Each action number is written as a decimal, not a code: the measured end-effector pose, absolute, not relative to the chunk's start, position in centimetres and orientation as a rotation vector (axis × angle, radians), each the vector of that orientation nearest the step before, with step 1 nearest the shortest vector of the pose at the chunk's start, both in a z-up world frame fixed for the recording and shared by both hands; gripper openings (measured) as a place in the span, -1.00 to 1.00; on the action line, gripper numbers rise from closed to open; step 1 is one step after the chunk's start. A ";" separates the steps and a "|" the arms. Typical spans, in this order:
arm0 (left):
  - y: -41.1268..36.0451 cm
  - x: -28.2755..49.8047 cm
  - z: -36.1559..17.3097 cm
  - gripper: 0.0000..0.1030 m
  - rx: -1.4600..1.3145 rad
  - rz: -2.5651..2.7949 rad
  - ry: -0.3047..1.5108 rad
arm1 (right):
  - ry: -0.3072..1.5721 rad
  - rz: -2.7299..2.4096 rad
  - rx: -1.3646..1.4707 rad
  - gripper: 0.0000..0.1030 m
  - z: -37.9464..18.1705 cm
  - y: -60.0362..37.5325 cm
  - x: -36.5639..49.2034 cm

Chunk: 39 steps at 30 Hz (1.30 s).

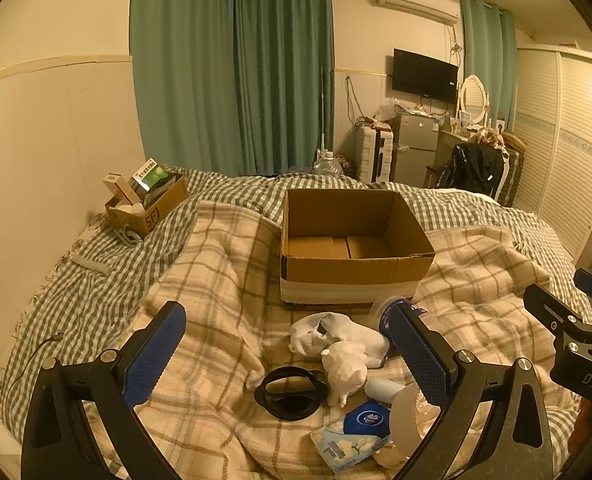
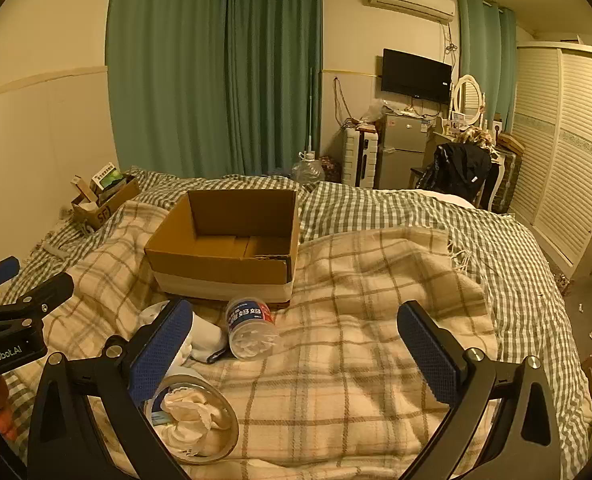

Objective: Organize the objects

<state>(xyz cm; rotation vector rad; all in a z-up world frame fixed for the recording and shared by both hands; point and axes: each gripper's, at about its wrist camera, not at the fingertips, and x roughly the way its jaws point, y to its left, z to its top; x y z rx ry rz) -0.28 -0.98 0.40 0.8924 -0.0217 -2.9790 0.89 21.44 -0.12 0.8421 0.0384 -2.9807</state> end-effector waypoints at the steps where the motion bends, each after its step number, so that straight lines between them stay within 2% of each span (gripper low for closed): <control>1: -1.0 -0.3 0.4 1.00 0.893 -2.978 -0.021 | 0.041 -2.981 0.843 0.99 -0.2 21.5 0.9; 39: -0.6 0.0 -0.5 1.00 0.899 -2.978 -0.030 | 0.046 -2.972 0.840 0.99 -0.5 21.1 0.8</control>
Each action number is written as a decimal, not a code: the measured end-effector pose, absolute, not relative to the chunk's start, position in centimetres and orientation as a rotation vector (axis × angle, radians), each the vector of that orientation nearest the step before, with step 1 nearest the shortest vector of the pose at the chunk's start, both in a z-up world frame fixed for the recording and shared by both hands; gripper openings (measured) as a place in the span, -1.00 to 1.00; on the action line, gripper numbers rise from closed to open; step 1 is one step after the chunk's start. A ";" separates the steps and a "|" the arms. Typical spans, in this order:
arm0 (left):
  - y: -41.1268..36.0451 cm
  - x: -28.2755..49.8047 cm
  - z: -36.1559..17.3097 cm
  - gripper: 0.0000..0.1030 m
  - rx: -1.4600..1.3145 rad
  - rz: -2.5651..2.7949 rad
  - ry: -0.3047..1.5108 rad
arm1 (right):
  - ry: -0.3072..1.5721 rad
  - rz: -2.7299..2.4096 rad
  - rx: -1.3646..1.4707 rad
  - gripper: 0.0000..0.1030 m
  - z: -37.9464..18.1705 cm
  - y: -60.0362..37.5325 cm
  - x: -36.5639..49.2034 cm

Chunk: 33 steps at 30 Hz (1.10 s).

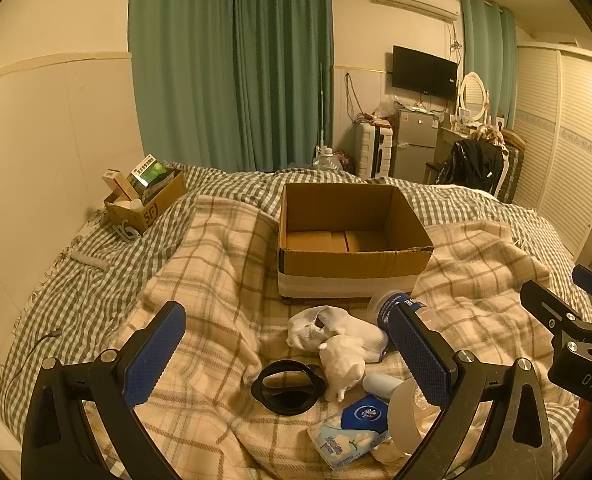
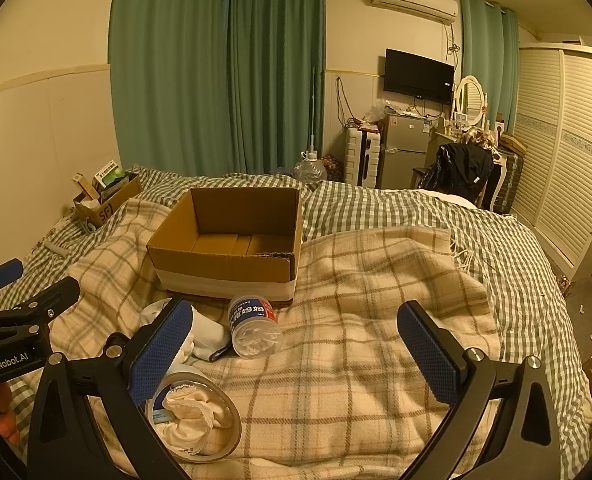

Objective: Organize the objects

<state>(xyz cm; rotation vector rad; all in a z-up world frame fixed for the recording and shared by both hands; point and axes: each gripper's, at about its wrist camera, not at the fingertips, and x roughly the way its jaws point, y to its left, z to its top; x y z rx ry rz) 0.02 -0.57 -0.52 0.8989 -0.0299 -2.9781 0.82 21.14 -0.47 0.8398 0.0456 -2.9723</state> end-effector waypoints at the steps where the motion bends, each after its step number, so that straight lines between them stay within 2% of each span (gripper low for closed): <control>1: -0.6 0.0 -0.5 1.00 0.899 -2.978 -0.030 | 0.046 -2.972 0.839 0.99 -0.5 21.2 0.8; 14: -0.6 0.2 -0.1 1.00 0.888 -2.985 -0.023 | 0.097 -2.958 0.800 0.99 0.1 20.6 1.4; 26: -2.1 1.4 3.1 1.00 0.823 -3.003 0.009 | 0.121 -2.950 0.703 0.99 2.5 19.8 3.2; 33: -4.0 2.1 2.4 1.00 0.860 -2.984 -0.007 | 0.159 -2.866 0.795 0.99 2.2 17.8 4.0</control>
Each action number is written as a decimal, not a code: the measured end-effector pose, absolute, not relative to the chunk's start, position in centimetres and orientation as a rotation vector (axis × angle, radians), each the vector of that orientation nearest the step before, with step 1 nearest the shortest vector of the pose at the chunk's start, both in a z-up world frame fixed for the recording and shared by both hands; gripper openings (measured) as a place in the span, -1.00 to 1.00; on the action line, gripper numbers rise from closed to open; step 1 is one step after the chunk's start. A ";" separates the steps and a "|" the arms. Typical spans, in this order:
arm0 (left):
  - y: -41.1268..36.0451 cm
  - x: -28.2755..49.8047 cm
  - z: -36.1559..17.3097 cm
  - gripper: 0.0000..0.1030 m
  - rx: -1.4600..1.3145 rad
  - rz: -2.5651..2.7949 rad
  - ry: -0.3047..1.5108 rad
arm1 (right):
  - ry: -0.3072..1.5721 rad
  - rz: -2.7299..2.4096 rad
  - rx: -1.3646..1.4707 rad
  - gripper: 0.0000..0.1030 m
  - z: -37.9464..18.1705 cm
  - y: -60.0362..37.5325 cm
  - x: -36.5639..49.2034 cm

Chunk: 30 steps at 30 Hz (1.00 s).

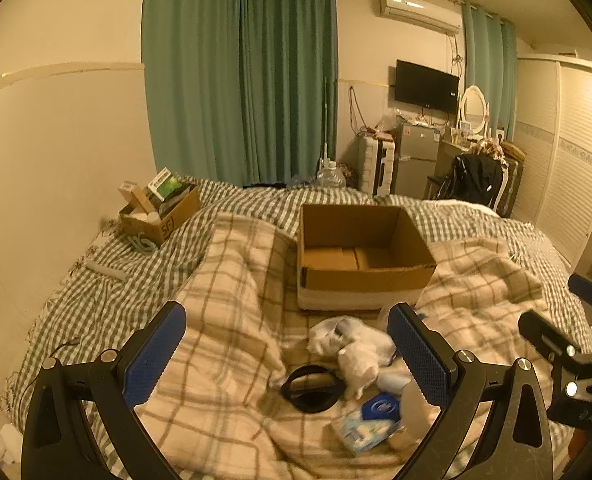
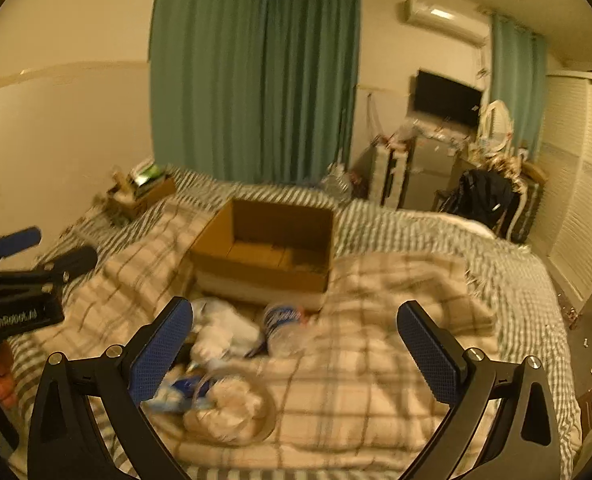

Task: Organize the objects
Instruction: 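Grasp the tape roll with the right tool while the left tool grasps the blue Vinda tissue pack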

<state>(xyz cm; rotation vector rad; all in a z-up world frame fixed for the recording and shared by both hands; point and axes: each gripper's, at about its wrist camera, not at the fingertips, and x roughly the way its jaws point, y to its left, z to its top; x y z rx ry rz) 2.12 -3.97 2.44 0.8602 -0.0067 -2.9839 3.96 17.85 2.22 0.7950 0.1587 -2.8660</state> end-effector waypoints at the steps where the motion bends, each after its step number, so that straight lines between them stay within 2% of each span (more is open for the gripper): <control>1: -4.4 2.1 1.8 1.00 0.882 -2.972 -0.005 | 0.164 -2.846 0.829 0.99 1.6 17.5 3.9; 13: -5.4 0.4 -6.4 1.00 1.189 -2.888 -0.050 | 0.172 -2.633 1.247 0.99 -7.7 14.9 1.7; 19: -5.0 0.1 -8.1 1.00 1.253 -2.884 -0.080 | 0.114 -2.560 1.388 0.98 -10.7 14.9 -0.4; 20: -4.9 0.1 -8.2 1.00 1.260 -2.883 -0.087 | 0.100 -2.545 1.398 0.96 -11.0 14.9 -0.6; 21: -4.8 0.0 -8.3 1.00 1.263 -2.883 -0.092 | 0.088 -2.526 1.401 0.86 -11.1 14.9 -0.7; 22: -4.7 0.0 -8.4 1.00 1.268 -2.882 -0.101 | 0.069 -2.507 1.396 0.67 -11.2 14.9 -0.7; 23: -4.6 0.0 -8.4 1.00 1.271 -2.882 -0.108 | 0.034 -2.484 1.386 0.61 -11.1 15.0 -0.6; 28: -3.5 0.2 -8.4 1.00 1.297 -2.896 -0.138 | 0.000 -2.513 1.285 0.61 -9.2 15.7 0.2; 30: -2.8 0.4 -8.4 1.00 1.319 -2.912 -0.139 | 0.042 -2.585 1.214 0.61 -7.4 16.3 0.7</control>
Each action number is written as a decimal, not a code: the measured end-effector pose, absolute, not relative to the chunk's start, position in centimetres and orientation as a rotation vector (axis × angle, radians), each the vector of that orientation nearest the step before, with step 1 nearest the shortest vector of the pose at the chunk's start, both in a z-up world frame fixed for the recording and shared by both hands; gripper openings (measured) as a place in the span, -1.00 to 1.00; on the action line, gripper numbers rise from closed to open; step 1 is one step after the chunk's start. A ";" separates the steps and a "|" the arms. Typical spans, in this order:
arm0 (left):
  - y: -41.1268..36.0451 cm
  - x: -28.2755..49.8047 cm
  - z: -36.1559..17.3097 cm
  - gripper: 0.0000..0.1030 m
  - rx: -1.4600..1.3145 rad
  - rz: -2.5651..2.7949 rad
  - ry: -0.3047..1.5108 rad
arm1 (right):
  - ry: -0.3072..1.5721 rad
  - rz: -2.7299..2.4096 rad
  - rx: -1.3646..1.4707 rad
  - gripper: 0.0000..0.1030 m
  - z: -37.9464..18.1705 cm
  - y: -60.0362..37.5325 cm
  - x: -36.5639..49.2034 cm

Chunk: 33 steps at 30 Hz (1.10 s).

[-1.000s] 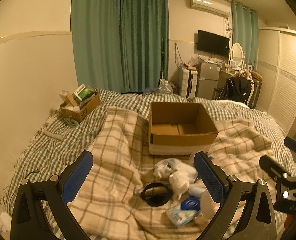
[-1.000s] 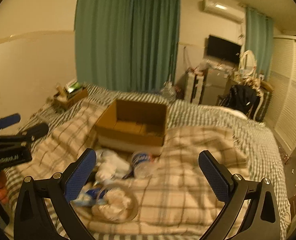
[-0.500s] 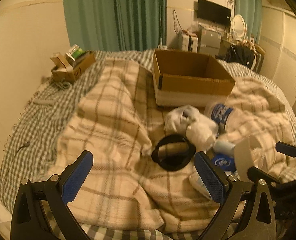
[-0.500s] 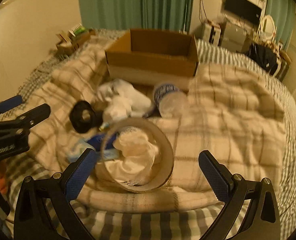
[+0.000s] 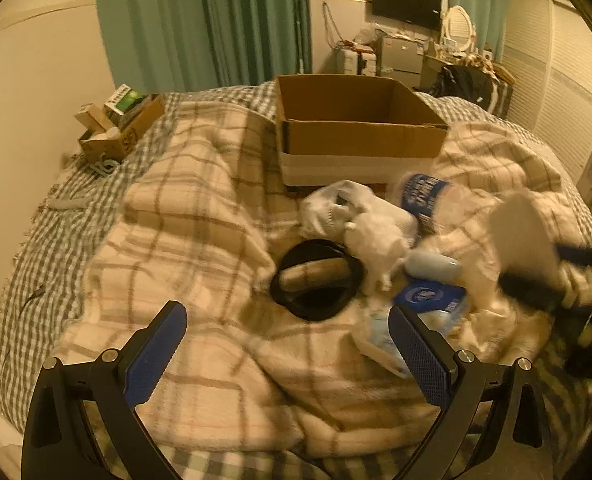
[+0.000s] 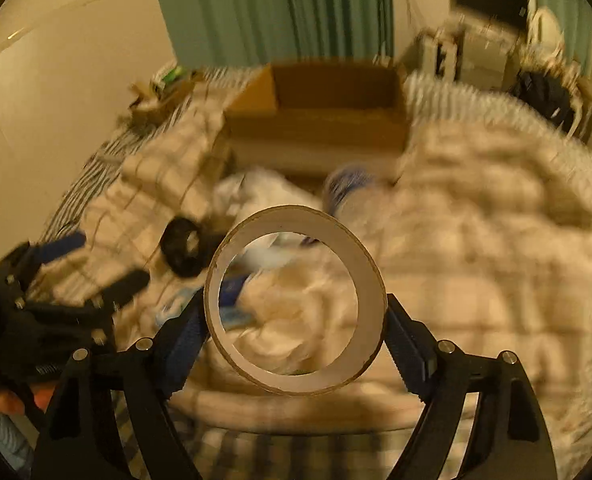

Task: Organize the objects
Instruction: 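Grasp the tape roll with the right tool while the left tool grasps the blue Vinda tissue pack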

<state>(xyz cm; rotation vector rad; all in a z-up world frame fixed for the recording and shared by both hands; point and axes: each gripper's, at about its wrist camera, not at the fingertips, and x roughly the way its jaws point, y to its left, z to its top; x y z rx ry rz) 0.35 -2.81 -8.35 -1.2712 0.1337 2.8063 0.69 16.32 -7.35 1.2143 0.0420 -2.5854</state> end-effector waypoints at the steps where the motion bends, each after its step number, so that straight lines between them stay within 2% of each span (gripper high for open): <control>1: -2.3 0.5 -8.3 1.00 -1.271 2.789 0.136 | 0.064 -2.623 1.183 0.61 -6.4 16.8 0.9; 6: 1.1 0.9 -9.3 0.98 -1.270 2.704 0.248 | -0.014 -2.722 1.111 0.61 -3.9 20.1 1.3; 9: 2.4 0.2 -10.5 0.91 -1.309 2.673 0.308 | -0.033 -2.725 1.122 0.61 -4.1 20.6 1.0; 12: 2.9 -0.6 -11.3 0.85 -1.338 2.627 0.274 | -0.018 -2.705 1.134 0.61 -4.5 20.3 0.9; 15: 3.3 -1.3 -12.4 0.38 -1.380 2.541 0.231 | -0.005 -2.683 1.140 0.61 -5.1 19.8 0.9; 20: 3.3 -1.1 -12.3 0.19 -1.370 2.503 0.205 | 0.000 -2.676 1.138 0.61 -5.1 19.6 1.0; 27: 2.1 0.0 -9.7 0.08 -1.319 2.570 0.173 | -0.011 -2.699 1.098 0.61 -3.8 19.7 1.5; 33: -0.7 -0.2 -5.4 0.07 -1.221 2.696 0.067 | 0.002 -2.709 1.055 0.61 -2.0 19.2 1.5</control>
